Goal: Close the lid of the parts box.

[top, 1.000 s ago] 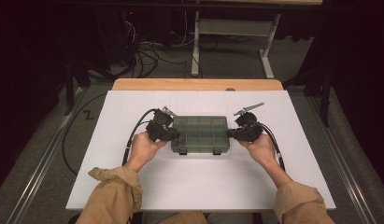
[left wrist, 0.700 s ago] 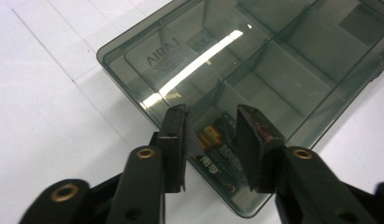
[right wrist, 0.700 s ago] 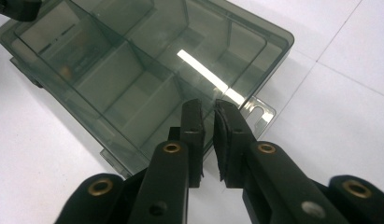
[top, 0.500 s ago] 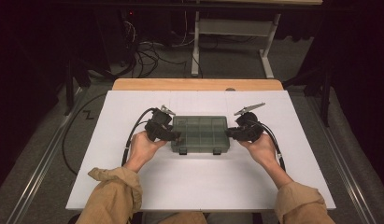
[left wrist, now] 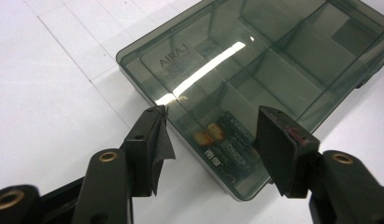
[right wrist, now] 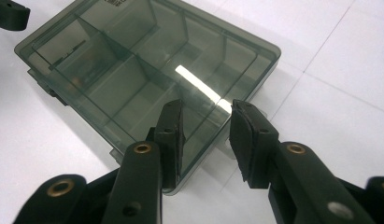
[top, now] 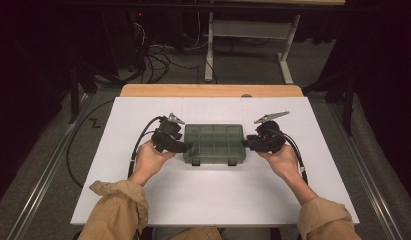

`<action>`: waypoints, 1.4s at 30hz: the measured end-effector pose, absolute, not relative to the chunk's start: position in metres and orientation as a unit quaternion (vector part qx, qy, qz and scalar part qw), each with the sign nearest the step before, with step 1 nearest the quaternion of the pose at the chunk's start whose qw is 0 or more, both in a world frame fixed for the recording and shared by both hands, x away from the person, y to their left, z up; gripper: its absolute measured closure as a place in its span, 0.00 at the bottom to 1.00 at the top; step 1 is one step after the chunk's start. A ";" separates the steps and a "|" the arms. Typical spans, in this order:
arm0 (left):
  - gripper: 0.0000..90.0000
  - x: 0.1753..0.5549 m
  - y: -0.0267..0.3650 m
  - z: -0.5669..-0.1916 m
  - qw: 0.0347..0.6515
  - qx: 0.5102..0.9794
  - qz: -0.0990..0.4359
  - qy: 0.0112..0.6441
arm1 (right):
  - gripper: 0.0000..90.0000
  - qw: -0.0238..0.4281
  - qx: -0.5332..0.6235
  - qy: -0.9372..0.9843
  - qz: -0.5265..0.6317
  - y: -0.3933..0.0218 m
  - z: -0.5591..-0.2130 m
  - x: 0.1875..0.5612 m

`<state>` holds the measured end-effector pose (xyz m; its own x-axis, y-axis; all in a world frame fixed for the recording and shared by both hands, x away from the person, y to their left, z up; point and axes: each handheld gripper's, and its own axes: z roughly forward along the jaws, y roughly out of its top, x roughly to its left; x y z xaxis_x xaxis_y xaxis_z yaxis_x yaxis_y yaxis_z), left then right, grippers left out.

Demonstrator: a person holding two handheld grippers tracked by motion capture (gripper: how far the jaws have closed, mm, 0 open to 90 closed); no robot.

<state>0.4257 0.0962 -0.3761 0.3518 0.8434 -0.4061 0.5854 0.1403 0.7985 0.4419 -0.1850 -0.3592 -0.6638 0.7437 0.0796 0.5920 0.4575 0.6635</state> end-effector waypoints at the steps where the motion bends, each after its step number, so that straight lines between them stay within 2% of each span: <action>1: 0.48 0.425 0.097 -0.375 0.515 0.641 0.125 0.555 | 0.74 0.115 0.393 0.846 0.342 -0.186 -0.359 0.441; 20: 0.44 0.406 0.107 -0.366 0.543 0.618 0.133 0.553 | 0.64 0.125 0.383 0.835 0.375 -0.208 -0.355 0.418; 25: 0.40 0.400 0.112 -0.361 0.551 0.606 0.135 0.558 | 0.58 0.129 0.378 0.834 0.382 -0.213 -0.355 0.410; 28: 0.37 0.394 0.111 -0.360 0.556 0.601 0.158 0.551 | 0.56 0.132 0.377 0.829 0.391 -0.217 -0.355 0.404; 34: 0.39 0.386 0.112 -0.360 0.559 0.608 0.173 0.536 | 0.54 0.134 0.381 0.823 0.399 -0.223 -0.356 0.397; 42: 0.41 0.372 0.113 -0.353 0.571 0.610 0.165 0.524 | 0.52 0.139 0.378 0.821 0.405 -0.228 -0.358 0.392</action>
